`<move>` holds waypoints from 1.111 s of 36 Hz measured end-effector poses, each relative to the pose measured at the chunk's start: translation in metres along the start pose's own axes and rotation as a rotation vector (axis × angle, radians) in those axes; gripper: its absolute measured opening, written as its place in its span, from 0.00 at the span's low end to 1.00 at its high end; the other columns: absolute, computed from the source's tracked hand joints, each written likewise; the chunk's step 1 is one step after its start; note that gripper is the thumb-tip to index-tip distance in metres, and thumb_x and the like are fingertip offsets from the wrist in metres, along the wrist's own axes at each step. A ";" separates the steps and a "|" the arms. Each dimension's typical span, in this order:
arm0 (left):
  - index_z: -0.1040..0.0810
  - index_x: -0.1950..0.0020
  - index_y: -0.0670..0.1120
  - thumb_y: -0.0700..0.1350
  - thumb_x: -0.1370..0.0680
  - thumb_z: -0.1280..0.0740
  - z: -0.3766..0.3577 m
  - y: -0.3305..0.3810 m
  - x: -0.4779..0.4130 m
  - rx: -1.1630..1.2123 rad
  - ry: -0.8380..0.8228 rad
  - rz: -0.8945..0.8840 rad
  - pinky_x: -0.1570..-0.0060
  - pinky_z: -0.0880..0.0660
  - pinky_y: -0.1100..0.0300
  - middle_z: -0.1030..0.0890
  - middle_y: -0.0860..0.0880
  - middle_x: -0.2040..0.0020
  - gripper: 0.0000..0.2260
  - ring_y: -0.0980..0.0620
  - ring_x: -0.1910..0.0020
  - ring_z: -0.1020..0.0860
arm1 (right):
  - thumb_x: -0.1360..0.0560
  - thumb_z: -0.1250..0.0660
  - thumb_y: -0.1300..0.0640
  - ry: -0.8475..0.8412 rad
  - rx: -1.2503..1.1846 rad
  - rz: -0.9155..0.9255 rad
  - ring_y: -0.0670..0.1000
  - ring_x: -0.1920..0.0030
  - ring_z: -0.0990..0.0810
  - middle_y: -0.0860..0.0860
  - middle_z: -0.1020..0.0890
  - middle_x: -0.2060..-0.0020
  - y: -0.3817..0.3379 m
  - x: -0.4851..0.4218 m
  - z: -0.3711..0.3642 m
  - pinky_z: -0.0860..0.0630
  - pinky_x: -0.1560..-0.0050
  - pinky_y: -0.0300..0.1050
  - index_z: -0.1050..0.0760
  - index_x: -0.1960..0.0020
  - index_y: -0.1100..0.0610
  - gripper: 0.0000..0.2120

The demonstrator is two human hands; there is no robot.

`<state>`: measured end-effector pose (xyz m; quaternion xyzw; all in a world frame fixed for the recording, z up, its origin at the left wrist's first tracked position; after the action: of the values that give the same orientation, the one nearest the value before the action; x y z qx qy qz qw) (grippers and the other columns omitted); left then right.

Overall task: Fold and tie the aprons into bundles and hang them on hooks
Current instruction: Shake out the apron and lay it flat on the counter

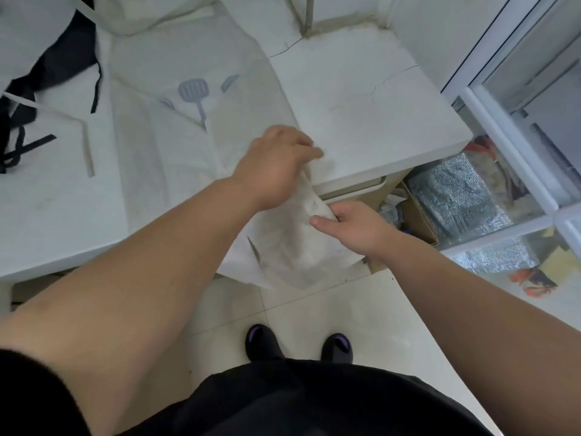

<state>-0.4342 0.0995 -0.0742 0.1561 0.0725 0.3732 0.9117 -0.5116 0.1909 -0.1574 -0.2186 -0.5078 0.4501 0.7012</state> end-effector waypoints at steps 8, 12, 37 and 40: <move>0.25 0.34 0.58 0.42 0.19 0.41 -0.038 0.026 -0.040 -0.415 -0.328 -0.176 0.33 0.42 0.51 0.36 0.49 0.27 0.17 0.46 0.26 0.45 | 0.24 0.33 0.59 -0.012 0.010 -0.052 0.60 0.56 0.18 0.65 0.18 0.52 0.013 0.007 0.019 0.23 0.49 0.58 0.20 0.52 0.66 0.09; 0.21 0.41 0.55 0.43 0.21 0.37 -0.036 0.031 -0.048 -0.459 -0.299 -0.230 0.39 0.39 0.53 0.32 0.49 0.34 0.12 0.46 0.32 0.38 | 0.25 0.31 0.60 -0.003 -0.063 -0.056 0.51 0.61 0.20 0.55 0.17 0.60 0.016 0.006 0.026 0.22 0.54 0.46 0.21 0.61 0.53 0.07; 0.25 0.34 0.44 0.38 0.21 0.40 0.005 -0.073 0.042 0.096 0.110 0.390 0.38 0.32 0.50 0.27 0.43 0.35 0.17 0.42 0.36 0.31 | 0.23 0.36 0.54 0.179 0.268 -0.024 0.54 0.36 0.27 0.55 0.24 0.37 -0.013 -0.024 0.030 0.33 0.39 0.41 0.30 0.33 0.59 0.20; 0.25 0.34 0.44 0.39 0.21 0.40 0.015 -0.090 0.068 0.126 0.141 0.499 0.38 0.31 0.49 0.27 0.43 0.35 0.15 0.42 0.36 0.31 | 0.22 0.37 0.53 0.179 0.333 0.071 0.54 0.36 0.27 0.54 0.23 0.38 -0.047 -0.032 0.026 0.33 0.40 0.41 0.29 0.34 0.59 0.18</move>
<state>-0.3230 0.0837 -0.0916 0.1992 0.1182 0.5911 0.7726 -0.5185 0.1361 -0.1283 -0.1563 -0.3539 0.5311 0.7538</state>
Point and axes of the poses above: each hand's wrist, its own x-axis away from the middle knuckle, its own z-axis out of the back of the hand, y = z × x, the point moved 10 cm from there along -x, towards the middle knuckle
